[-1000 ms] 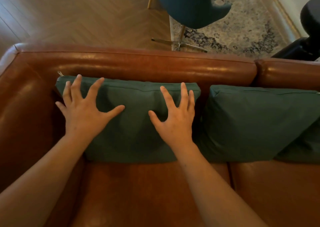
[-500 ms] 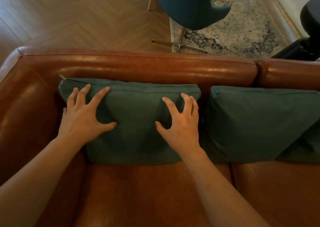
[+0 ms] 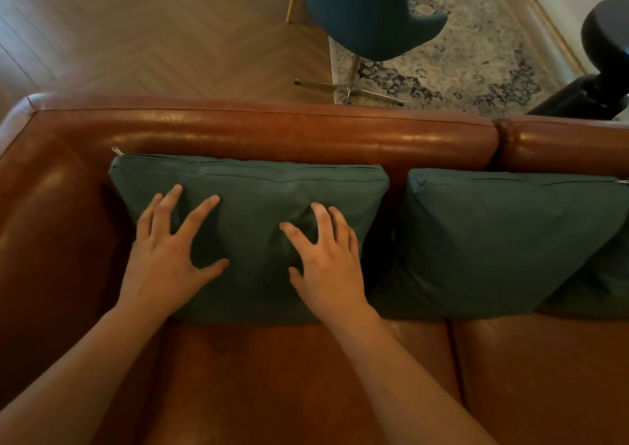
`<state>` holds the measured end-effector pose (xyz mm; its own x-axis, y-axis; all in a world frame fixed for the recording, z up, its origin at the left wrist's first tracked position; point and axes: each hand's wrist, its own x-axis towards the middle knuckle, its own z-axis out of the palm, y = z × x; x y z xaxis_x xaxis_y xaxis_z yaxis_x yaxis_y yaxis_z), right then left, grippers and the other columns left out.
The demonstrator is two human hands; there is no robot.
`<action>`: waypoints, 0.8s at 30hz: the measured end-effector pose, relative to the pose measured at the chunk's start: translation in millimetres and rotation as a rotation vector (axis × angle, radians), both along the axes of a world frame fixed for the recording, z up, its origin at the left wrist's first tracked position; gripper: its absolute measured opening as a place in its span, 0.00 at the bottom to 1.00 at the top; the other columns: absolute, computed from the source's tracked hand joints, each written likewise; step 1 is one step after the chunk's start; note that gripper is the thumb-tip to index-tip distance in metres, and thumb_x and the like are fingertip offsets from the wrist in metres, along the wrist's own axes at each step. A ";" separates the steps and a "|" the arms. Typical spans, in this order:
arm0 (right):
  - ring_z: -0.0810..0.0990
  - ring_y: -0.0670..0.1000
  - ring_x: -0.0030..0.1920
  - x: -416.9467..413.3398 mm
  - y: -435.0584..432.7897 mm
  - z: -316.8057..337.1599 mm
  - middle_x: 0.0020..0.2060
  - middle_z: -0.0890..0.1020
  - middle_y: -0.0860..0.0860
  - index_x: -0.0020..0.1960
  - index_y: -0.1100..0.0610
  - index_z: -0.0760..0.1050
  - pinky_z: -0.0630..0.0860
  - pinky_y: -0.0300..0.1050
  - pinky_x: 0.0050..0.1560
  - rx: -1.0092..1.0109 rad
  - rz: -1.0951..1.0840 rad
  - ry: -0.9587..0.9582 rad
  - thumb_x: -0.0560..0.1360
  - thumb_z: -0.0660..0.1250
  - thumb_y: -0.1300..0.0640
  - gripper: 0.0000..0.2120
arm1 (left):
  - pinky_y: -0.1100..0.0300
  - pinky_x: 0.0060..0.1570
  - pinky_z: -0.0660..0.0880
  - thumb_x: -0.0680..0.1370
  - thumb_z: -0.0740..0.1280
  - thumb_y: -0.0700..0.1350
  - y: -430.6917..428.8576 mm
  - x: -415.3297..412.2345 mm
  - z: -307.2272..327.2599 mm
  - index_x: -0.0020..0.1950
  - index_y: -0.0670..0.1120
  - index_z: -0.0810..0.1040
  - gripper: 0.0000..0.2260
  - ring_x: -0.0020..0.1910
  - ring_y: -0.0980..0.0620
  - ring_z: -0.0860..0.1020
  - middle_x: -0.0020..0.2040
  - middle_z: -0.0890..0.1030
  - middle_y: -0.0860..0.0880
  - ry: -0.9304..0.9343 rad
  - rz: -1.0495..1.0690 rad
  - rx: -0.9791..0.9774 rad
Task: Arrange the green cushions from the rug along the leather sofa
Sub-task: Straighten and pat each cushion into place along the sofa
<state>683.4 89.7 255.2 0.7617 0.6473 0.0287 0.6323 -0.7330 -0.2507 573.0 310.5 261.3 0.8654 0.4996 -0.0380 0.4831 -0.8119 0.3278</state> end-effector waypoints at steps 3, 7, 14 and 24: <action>0.57 0.63 0.80 -0.3 -7.3 -1.4 0.79 0.59 0.57 0.76 0.42 0.68 0.64 0.62 0.77 0.116 -0.077 -0.031 0.75 0.76 0.49 0.33 | 0.34 0.77 0.58 0.72 0.80 0.58 2.5 1.0 2.8 0.82 0.64 0.57 0.45 0.82 0.38 0.50 0.83 0.51 0.50 -0.211 0.261 -0.204; 0.65 0.59 0.72 -3.2 -23.8 -15.5 0.74 0.60 0.54 0.74 0.43 0.68 0.73 0.56 0.71 0.420 -0.467 0.165 0.74 0.78 0.52 0.32 | 0.36 0.74 0.67 0.72 0.78 0.60 13.0 -5.1 -7.4 0.81 0.67 0.53 0.45 0.80 0.39 0.62 0.82 0.56 0.47 -0.288 0.514 -0.471; 0.69 0.47 0.70 10.4 -27.2 -25.3 0.72 0.65 0.51 0.75 0.45 0.68 0.62 0.28 0.68 0.613 -0.484 0.390 0.75 0.79 0.56 0.33 | 0.39 0.71 0.72 0.71 0.79 0.61 19.7 -5.8 -16.3 0.82 0.67 0.54 0.46 0.76 0.46 0.71 0.81 0.65 0.53 -0.404 0.597 -0.636; 0.67 0.56 0.78 3.6 -34.9 -73.6 0.79 0.65 0.49 0.84 0.44 0.57 0.69 0.56 0.76 0.627 -0.714 0.840 0.76 0.71 0.34 0.43 | 0.19 0.68 0.61 0.75 0.71 0.69 7.8 -13.1 -41.3 0.83 0.68 0.55 0.40 0.81 0.38 0.61 0.83 0.63 0.54 -0.354 0.874 -1.194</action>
<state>686.9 54.8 181.6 0.8670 0.1373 -0.4791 -0.3746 -0.4547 -0.8081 559.9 318.3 219.9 0.3748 0.6720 -0.6387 0.4148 0.4945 0.7638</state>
